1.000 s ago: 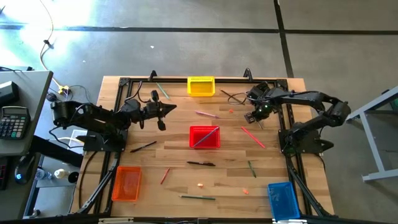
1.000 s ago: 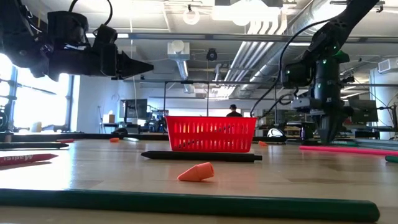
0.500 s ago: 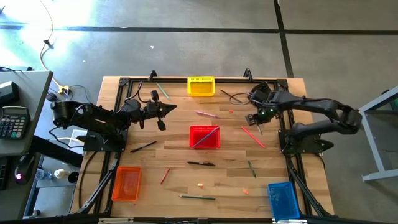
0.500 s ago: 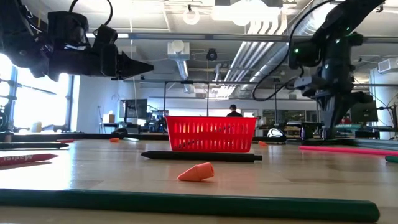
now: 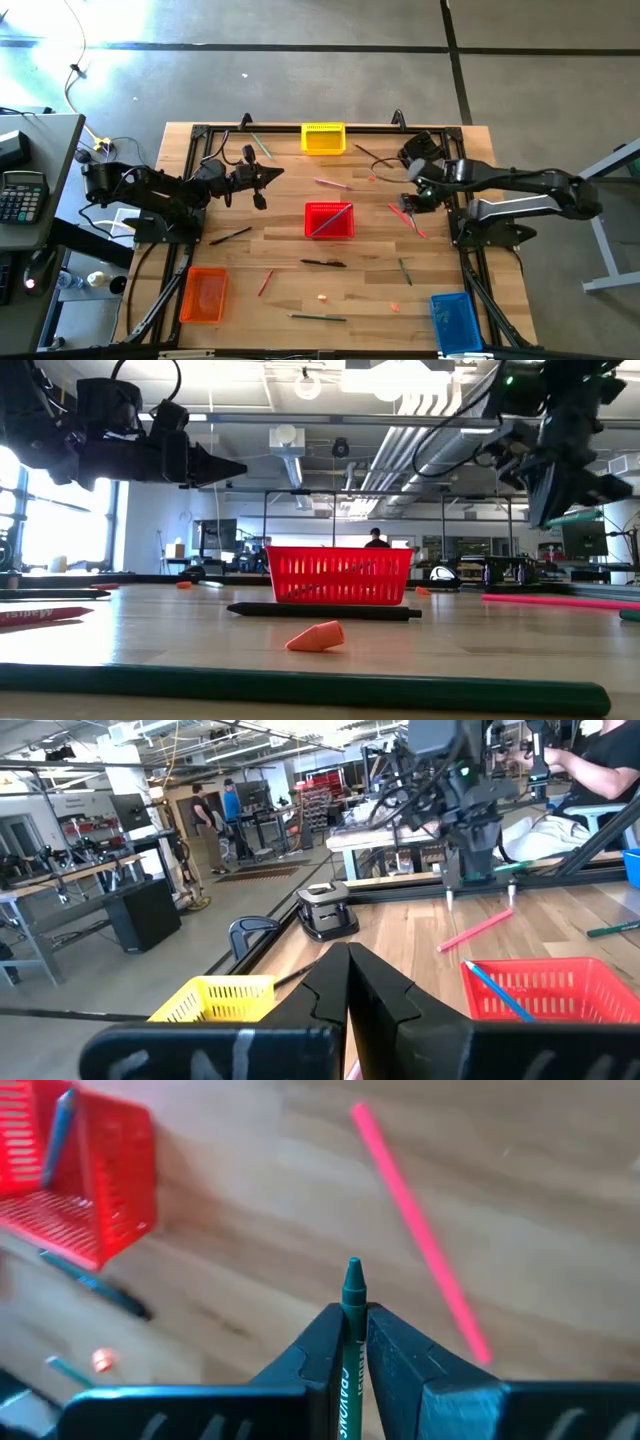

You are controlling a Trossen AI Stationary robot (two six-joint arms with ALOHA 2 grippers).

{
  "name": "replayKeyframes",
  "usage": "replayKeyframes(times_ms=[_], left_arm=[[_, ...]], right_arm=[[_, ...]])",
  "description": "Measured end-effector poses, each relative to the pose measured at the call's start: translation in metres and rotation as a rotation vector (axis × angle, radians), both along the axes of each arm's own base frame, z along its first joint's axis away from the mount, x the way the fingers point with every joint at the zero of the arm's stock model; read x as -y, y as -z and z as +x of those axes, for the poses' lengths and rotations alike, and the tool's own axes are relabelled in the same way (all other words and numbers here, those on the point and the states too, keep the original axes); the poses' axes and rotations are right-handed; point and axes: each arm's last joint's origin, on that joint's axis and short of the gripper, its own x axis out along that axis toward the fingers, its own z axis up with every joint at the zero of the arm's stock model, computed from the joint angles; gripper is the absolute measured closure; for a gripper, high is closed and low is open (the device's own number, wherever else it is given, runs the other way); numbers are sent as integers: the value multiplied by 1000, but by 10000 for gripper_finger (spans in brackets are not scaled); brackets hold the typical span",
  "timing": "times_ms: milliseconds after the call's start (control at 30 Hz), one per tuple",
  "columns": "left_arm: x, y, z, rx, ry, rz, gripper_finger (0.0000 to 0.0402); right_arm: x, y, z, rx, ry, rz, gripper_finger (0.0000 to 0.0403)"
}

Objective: Sort crayons/erasers/pens/pencils in bins
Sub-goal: Put the green crayon into the blue bin

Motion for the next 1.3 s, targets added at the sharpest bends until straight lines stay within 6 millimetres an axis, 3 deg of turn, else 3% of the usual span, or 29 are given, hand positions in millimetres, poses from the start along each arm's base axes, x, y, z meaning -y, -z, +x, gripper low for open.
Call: replayKeyframes(times_ms=[467, 600, 833, 1000, 1133, 1300], left_arm=[[0, 0, 0, 0, -3, 0, 401], [0, 0, 0, 0, -3, 0, 401], [0, 0, 0, 1, -4, -6, 401], [0, 1, 0, 0, -3, -12, 401], [0, 1, 0, 5, -2, -25, 401], [0, 1, 0, 0, -2, -21, 401]], right_arm=[[-69, -13, 8, 52, 45, 279, 369], [-97, -19, 2, -10, 65, 333, 369], [-138, -53, -13, -225, 116, 278, 369], [-179, -69, -8, -341, 111, 249, 369], [-217, -59, 4, -445, 48, 200, 369], [-250, -30, 11, -531, 4, 110, 369]])
